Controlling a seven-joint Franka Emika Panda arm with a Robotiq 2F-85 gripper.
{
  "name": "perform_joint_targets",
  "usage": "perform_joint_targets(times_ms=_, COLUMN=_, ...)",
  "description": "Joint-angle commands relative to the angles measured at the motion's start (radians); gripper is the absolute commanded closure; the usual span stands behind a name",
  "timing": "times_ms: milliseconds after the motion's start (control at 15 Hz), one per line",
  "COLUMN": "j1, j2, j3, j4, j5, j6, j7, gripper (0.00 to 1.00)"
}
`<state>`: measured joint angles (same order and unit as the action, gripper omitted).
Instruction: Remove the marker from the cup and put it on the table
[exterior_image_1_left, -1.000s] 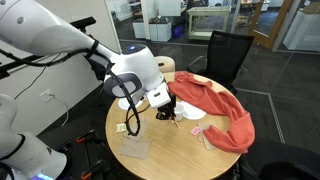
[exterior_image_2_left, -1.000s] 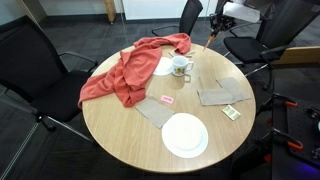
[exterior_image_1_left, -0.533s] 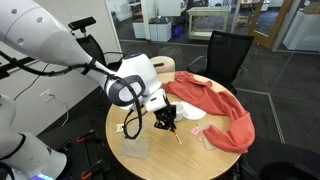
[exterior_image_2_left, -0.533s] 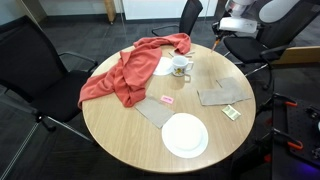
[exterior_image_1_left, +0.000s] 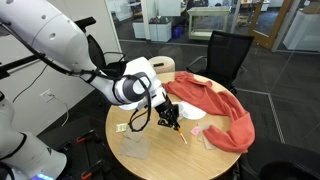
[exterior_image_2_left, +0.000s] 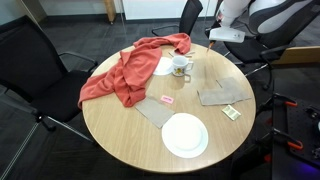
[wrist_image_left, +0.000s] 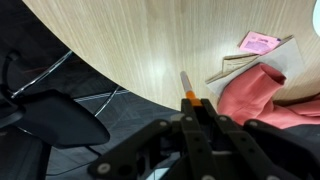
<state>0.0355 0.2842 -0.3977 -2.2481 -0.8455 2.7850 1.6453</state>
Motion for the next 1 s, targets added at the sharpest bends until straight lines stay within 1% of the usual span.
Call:
perform_joint_targets(times_ms=0, j1=0.049, j2=0.077, j3=-0.041, j4=0.064, j5=-0.12, j6=0.004, j7=0.147, gripper=0.97)
perform_joint_targets(times_ms=267, j1=0.06, j2=0.155, j3=-0.045, j4=0.107, j5=-0.182, j6=0.004, j7=0.236, gripper=0.97)
perform_joint_targets(times_ms=600, j1=0.061, j2=0.234, j3=-0.046, j4=0.147, j5=-0.215, j6=0.005, j7=0.29, gripper=0.97)
perform_joint_targets(times_ms=667, j1=0.06, j2=0.246, j3=-0.045, j4=0.152, j5=-0.216, j6=0.006, j7=0.296, gripper=0.91)
perform_joint_targets(times_ms=733, j1=0.06, j2=0.252, j3=-0.045, j4=0.155, j5=-0.222, j6=0.006, j7=0.299, gripper=0.62)
perform_joint_targets(times_ms=800, j1=0.059, j2=0.255, j3=-0.046, j4=0.159, j5=-0.225, j6=0.003, j7=0.302, gripper=0.61)
perform_joint_targets(times_ms=867, j1=0.057, j2=0.254, j3=-0.044, j4=0.159, j5=-0.223, j6=0.003, j7=0.303, gripper=0.56)
perform_joint_targets(times_ms=933, j1=0.055, j2=0.254, j3=-0.043, j4=0.159, j5=-0.22, j6=0.004, j7=0.3, gripper=0.48)
